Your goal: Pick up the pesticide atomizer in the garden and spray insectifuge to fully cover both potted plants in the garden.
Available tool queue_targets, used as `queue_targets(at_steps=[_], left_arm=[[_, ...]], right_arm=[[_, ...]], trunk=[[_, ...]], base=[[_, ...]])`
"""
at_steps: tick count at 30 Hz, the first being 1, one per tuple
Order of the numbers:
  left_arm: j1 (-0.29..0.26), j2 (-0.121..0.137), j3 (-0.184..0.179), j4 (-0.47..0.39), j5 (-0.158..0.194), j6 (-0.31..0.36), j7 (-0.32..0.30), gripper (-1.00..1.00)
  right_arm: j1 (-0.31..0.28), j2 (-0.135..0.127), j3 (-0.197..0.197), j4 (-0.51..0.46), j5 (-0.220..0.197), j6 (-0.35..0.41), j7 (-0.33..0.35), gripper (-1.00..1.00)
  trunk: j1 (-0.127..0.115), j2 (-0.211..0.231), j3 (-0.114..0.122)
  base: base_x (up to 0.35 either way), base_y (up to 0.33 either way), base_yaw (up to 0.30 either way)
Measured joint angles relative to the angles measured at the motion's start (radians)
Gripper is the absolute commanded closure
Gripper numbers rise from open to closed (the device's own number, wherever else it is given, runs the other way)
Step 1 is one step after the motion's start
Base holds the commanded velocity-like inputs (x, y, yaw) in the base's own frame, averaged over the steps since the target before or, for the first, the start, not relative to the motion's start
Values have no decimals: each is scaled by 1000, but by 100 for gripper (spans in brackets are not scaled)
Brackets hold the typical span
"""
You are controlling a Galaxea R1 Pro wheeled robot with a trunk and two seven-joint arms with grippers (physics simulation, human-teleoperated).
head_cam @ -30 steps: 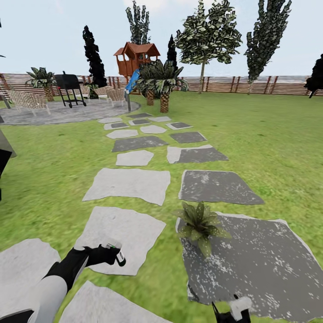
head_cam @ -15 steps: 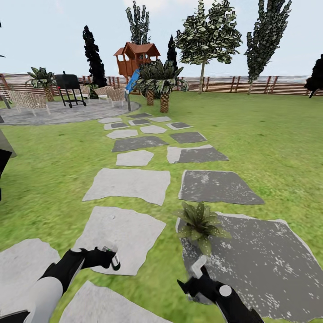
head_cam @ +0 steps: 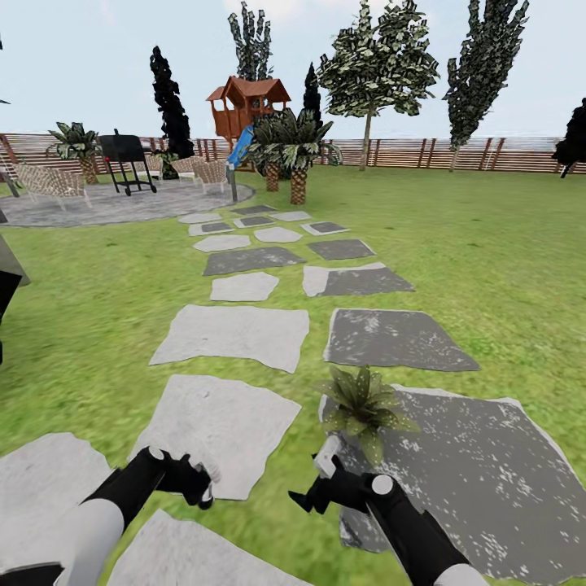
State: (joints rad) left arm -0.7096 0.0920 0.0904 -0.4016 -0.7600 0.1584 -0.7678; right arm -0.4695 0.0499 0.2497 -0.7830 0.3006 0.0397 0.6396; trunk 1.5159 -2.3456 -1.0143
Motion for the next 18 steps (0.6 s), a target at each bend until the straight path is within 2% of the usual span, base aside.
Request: queue_targets(at_steps=[7, 12, 14, 18], left_arm=[[27, -40, 37, 36, 33, -20, 15, 100], [29, -68, 37, 64, 61, -21, 13, 100], [29, -80, 33, 72, 56, -22, 12, 100], [29, -58, 29, 71, 32, -39, 4, 100]], right_arm=[[-4, 38, -6, -7, -5, -21, -6, -100], [-4, 42, -5, -9, -4, -21, -5, -100], [-4, 42, -3, -10, -2, -20, -4, -100], [-4, 40, -3, -4, 3, -20, -2, -100]], trunk=[[0, 0, 0], [0, 0, 0], [0, 0, 0], [0, 0, 0]], base=[[0, 0, 0], [0, 0, 0], [0, 0, 0], [0, 0, 0]])
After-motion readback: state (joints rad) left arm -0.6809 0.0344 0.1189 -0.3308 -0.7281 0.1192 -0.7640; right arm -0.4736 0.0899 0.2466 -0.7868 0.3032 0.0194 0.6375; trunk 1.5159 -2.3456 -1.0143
